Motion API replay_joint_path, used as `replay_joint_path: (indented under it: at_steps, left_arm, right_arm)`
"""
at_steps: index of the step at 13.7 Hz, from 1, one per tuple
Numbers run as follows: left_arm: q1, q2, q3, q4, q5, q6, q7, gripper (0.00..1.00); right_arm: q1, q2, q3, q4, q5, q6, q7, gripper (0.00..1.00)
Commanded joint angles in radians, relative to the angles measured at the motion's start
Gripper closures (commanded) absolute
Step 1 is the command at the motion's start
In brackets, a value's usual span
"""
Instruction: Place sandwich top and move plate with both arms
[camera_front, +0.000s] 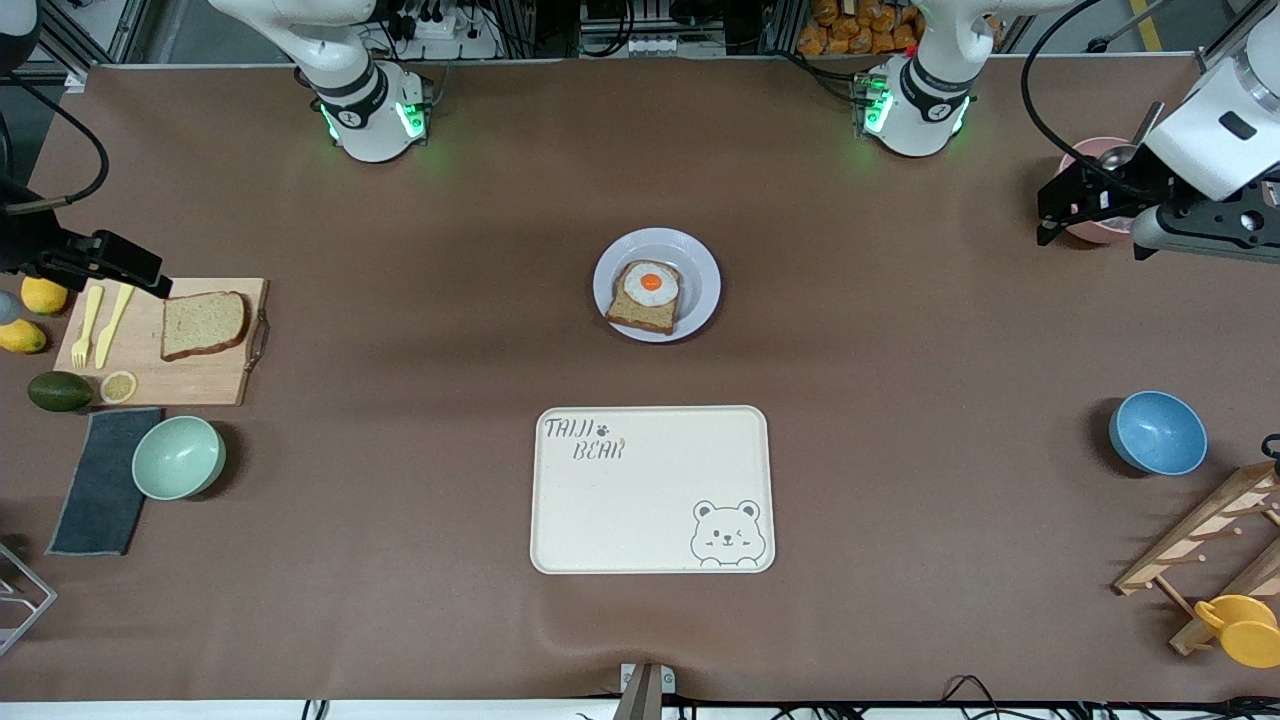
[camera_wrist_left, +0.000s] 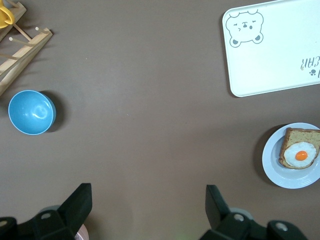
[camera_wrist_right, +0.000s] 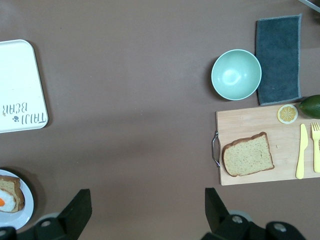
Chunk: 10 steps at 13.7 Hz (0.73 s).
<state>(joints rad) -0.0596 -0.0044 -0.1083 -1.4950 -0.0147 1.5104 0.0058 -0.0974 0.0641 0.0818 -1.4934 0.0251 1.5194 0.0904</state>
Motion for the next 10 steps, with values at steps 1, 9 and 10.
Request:
replay_joint_path:
  at_steps: [1, 9, 10]
  left_arm:
    - [0.01, -0.02, -0.004, 0.004, 0.018, -0.015, 0.02, 0.0]
    - [0.007, 0.006, -0.001, 0.022, -0.001, -0.015, -0.015, 0.0]
    - [0.011, 0.006, -0.001, 0.016, -0.02, -0.015, -0.056, 0.0]
  right_arm:
    - [0.002, 0.003, 0.001, -0.002, 0.018, -0.002, 0.006, 0.0]
    - [-0.01, 0.013, 0.0, -0.004, 0.022, -0.002, 0.006, 0.0]
    - [-0.016, 0.013, -0.002, -0.004, 0.022, -0.002, 0.006, 0.0]
